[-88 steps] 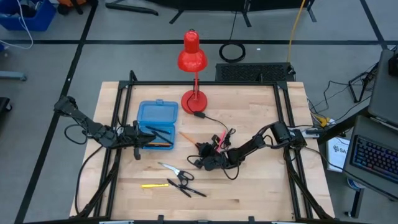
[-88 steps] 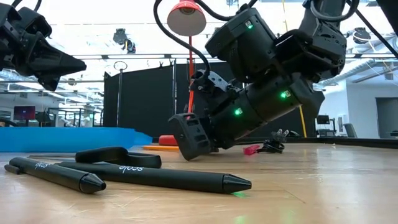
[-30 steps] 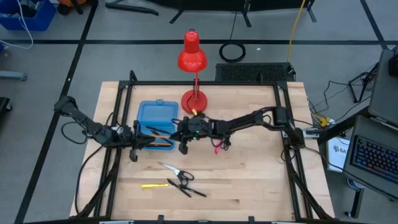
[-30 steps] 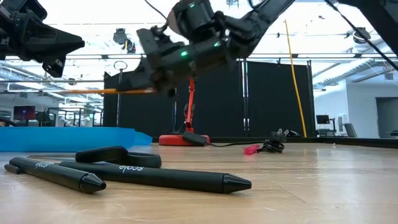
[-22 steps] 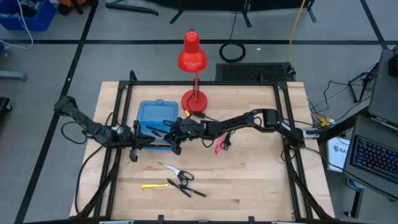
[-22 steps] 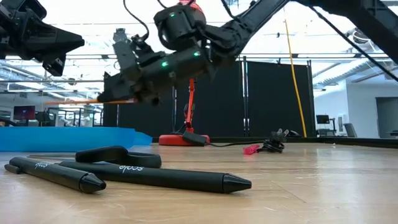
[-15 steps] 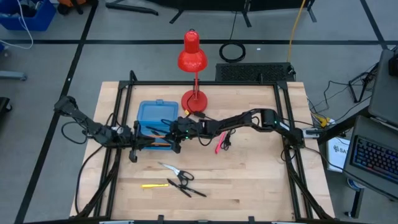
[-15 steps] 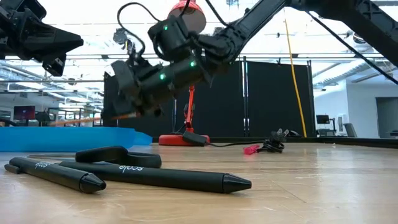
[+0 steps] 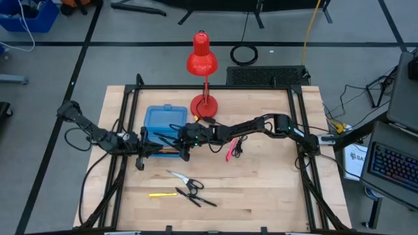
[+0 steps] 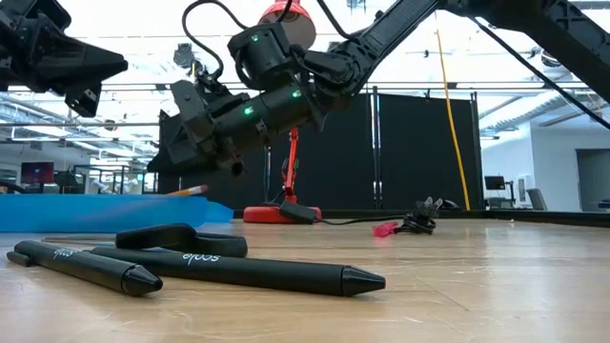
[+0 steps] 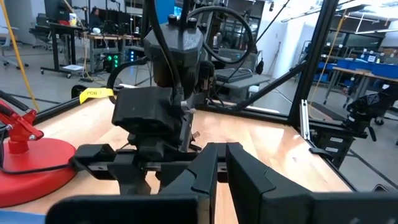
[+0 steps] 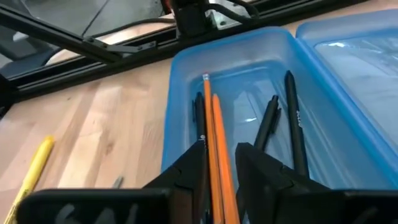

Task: Pick & place school supplies into a supply box
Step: Put the pink pen into the blue supply box

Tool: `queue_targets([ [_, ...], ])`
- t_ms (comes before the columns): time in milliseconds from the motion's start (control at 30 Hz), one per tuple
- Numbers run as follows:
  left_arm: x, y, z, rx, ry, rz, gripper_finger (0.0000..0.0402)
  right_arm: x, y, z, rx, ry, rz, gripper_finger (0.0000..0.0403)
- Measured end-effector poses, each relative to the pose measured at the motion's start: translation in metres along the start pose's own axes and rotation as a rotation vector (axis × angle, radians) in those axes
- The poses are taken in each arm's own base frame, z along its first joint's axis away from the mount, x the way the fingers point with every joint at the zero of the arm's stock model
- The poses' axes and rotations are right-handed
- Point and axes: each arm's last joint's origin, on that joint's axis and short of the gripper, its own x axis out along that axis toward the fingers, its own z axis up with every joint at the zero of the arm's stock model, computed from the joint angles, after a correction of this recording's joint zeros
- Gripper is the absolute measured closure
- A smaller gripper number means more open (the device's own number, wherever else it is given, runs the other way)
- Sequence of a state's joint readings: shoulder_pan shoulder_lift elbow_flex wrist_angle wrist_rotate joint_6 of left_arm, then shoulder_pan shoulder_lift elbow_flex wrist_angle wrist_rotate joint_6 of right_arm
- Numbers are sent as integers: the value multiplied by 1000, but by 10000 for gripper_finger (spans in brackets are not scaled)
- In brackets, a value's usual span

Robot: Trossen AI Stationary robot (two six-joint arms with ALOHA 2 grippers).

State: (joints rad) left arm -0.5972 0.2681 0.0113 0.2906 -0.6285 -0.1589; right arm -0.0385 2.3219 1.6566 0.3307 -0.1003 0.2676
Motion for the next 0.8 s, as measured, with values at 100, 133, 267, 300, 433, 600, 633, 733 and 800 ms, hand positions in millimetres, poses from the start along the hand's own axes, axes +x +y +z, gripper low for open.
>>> queue_targets([
  [100, 0, 0, -1, 0, 11, 2, 364, 0, 3, -1, -32, -1, 6, 315],
  [133, 0, 0, -2, 2, 16, 2, 364, 0, 5, -1, -44, 0, 9, 314],
  [267, 0, 1, -3, -3, 30, 4, 364, 1, 11, -4, -61, 6, -27, 317],
  [300, 0, 1, -4, -2, 33, 5, 364, 1, 12, -5, -66, 9, -34, 318],
  [433, 0, 1, -5, 4, 44, 6, 364, 1, 16, -7, -74, 18, -43, 322],
  [600, 0, 1, -5, -3, 46, 5, 364, -1, 17, -8, -64, 53, -50, 319],
  [633, 0, 1, -5, -4, 46, 5, 364, -2, 18, -7, -58, 60, -52, 318],
  [733, 0, 1, -5, -5, 45, 5, 364, -5, 19, -4, -57, 73, -54, 317],
  [800, 0, 1, -5, -8, 46, 5, 364, -12, 22, 1, -57, 87, -56, 318],
])
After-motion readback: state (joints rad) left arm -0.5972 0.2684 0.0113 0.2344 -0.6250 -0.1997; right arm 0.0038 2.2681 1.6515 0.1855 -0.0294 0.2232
